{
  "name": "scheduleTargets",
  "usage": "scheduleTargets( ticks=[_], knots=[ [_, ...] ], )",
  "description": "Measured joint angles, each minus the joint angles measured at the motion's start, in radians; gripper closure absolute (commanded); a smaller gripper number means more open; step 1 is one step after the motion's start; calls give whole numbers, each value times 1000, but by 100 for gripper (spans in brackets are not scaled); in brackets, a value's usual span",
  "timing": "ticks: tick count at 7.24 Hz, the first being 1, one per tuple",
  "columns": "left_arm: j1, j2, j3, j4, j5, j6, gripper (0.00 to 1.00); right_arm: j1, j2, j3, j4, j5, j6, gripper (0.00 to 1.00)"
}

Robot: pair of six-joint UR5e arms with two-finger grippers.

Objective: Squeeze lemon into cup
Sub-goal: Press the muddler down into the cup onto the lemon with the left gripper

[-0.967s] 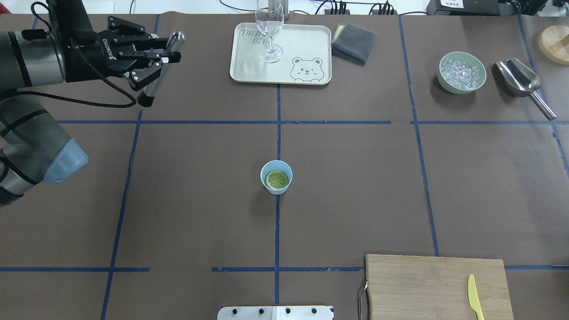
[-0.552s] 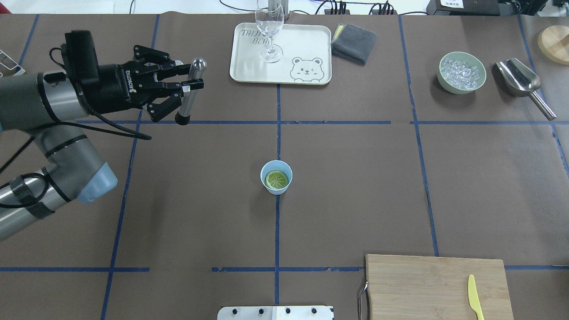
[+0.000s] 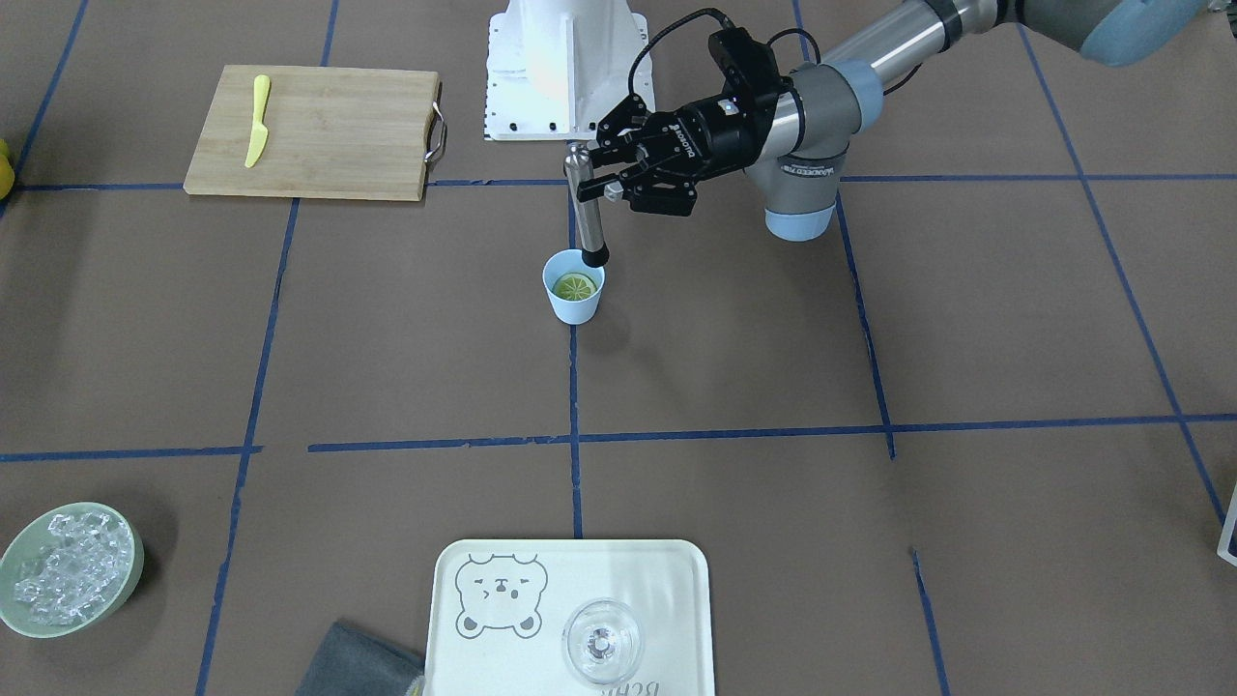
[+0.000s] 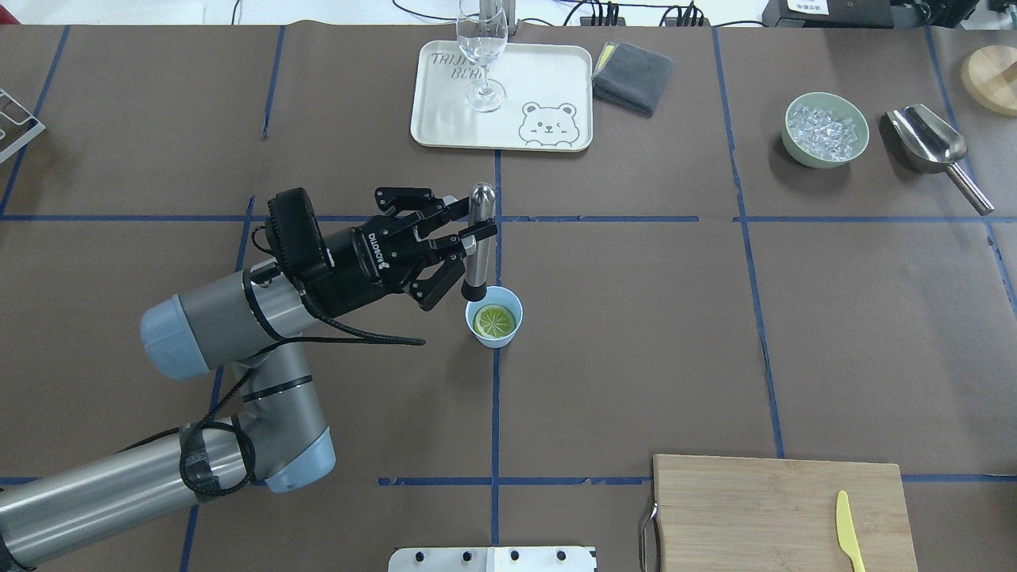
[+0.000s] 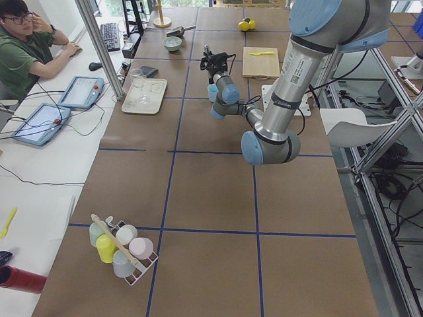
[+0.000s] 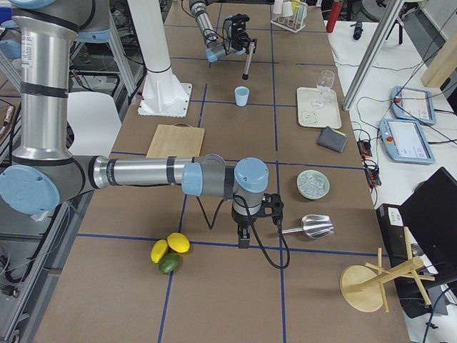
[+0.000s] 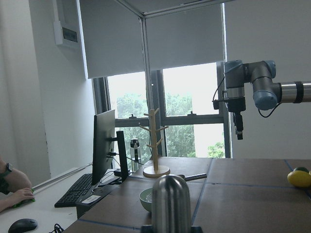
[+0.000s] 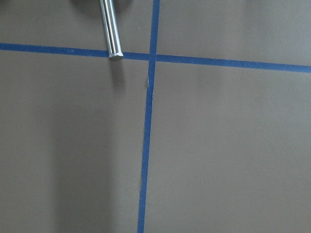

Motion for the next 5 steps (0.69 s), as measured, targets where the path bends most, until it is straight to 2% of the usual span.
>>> scheduleTargets(
  ticks=[2, 5],
  knots=[
    [28, -48, 67, -2, 46, 3, 100, 3, 0, -1, 0, 0, 2, 0],
    [39, -58, 115, -2, 55, 5, 100, 5, 0, -6, 0, 0, 3, 0]
  ],
)
